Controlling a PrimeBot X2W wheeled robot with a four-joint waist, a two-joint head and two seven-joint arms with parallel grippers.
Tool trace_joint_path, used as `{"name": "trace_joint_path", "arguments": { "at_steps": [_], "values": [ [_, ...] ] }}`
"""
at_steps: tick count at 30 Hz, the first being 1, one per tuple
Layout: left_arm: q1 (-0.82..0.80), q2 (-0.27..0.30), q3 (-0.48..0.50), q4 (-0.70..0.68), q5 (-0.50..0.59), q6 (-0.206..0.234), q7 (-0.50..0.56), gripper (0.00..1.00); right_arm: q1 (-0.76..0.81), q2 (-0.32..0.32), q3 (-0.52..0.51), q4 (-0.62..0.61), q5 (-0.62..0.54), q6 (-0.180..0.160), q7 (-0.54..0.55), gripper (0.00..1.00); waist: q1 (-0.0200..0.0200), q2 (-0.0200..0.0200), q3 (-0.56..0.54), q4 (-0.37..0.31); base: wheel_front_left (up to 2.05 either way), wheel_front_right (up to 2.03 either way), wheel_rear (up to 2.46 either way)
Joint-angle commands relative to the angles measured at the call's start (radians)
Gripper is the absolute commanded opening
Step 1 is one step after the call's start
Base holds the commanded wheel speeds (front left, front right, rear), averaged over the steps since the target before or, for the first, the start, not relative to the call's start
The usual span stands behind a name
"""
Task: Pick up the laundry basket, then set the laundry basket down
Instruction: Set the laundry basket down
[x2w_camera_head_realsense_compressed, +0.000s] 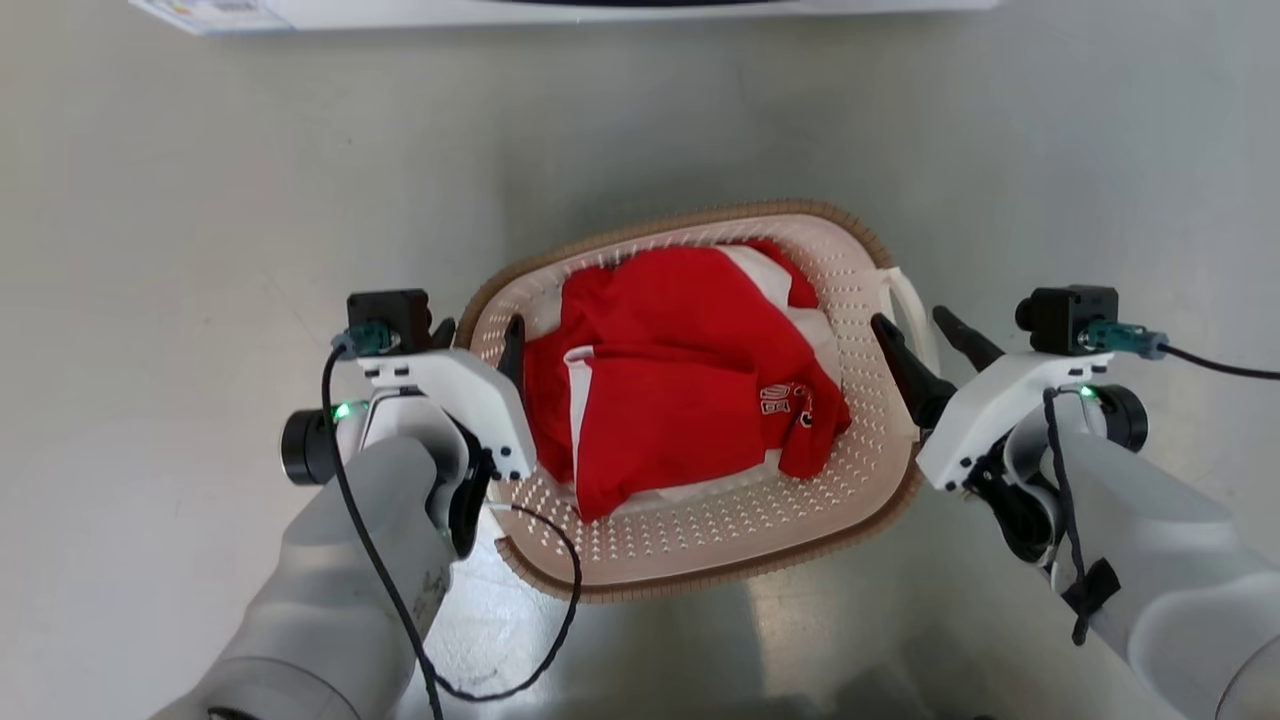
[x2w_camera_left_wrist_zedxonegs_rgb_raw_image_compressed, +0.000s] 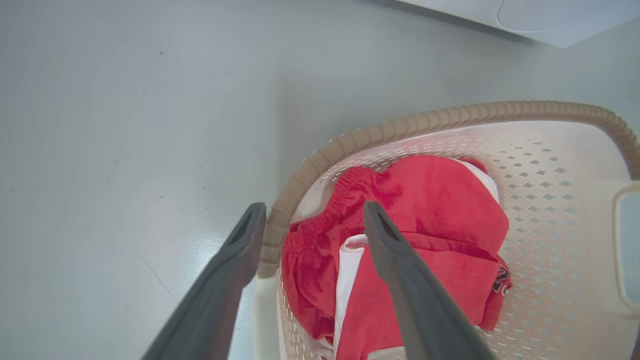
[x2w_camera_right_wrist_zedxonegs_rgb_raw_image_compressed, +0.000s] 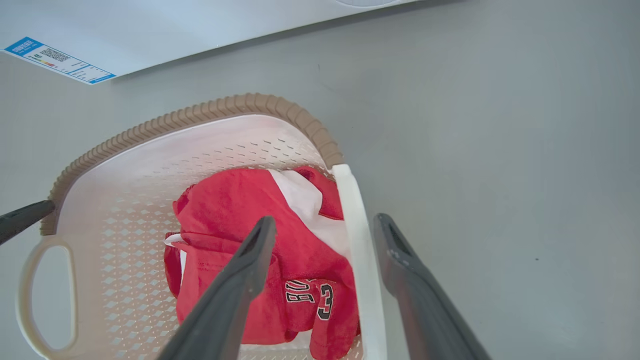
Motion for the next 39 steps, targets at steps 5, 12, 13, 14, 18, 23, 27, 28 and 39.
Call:
{"name": "trace_joint_path", "arguments": {
  "at_steps": [5, 12, 13, 14, 18, 23, 27, 28, 39],
  "values": [
    [0.068, 0.02, 0.067, -0.018, 0.066, -0.001, -0.009, 1.0, 0.104, 0.001, -0.009, -0.004, -0.02, 0.007, -0.007, 1.0, 0.0, 0.0, -0.064, -0.011, 0.0, 0.0, 0.0],
    [0.129, 0.051, 0.152, -0.112, 0.181, 0.005, -0.009, 1.0, 0.136, -0.002, -0.069, -0.05, -0.063, 0.007, -0.007, 1.0, 0.0, 0.0, -0.138, -0.022, 0.0, 0.0, 0.0],
    [0.141, 0.055, 0.169, -0.132, 0.2, 0.007, -0.009, 1.0, 0.141, -0.005, -0.08, -0.057, -0.078, 0.007, -0.007, 1.0, 0.0, 0.0, -0.148, -0.023, 0.0, 0.0, 0.0],
    [0.154, 0.058, 0.187, -0.151, 0.22, 0.009, -0.009, 1.0, 0.147, -0.008, -0.094, -0.066, -0.095, 0.007, -0.007, 1.0, 0.0, 0.0, -0.159, -0.023, 0.0, 0.0, 0.0],
    [0.208, 0.066, 0.257, -0.231, 0.303, 0.009, -0.009, 1.0, 0.174, -0.024, -0.183, -0.119, -0.187, 0.007, -0.007, 1.0, 0.0, 0.0, -0.202, -0.025, 0.0, 0.0, 0.0],
    [0.293, 0.069, 0.361, -0.36, 0.417, 0.008, -0.009, 1.0, 0.25, -0.033, -0.34, -0.214, -0.328, 0.007, -0.007, 1.0, 0.0, 0.0, -0.268, -0.03, 0.0, 0.0, 0.0],
    [0.371, 0.059, 0.448, -0.476, 0.496, 0.0, -0.009, 1.0, 0.33, -0.025, -0.474, -0.318, -0.454, 0.007, -0.007, 1.0, 0.0, 0.0, -0.322, -0.033, 0.0, 0.0, 0.0],
    [0.391, 0.055, 0.468, -0.505, 0.516, -0.002, -0.009, 1.0, 0.353, -0.021, -0.511, -0.349, -0.485, 0.007, -0.007, 1.0, 0.0, 0.0, -0.334, -0.033, 0.0, 0.0, 0.0],
    [0.579, 0.019, 0.617, -0.76, 0.646, -0.047, -0.009, 1.0, 0.594, 0.038, -0.817, -0.654, -0.731, 0.007, -0.007, 1.0, 0.0, 0.0, -0.494, -0.025, 0.0, 0.0, 0.0]
  ]
}}
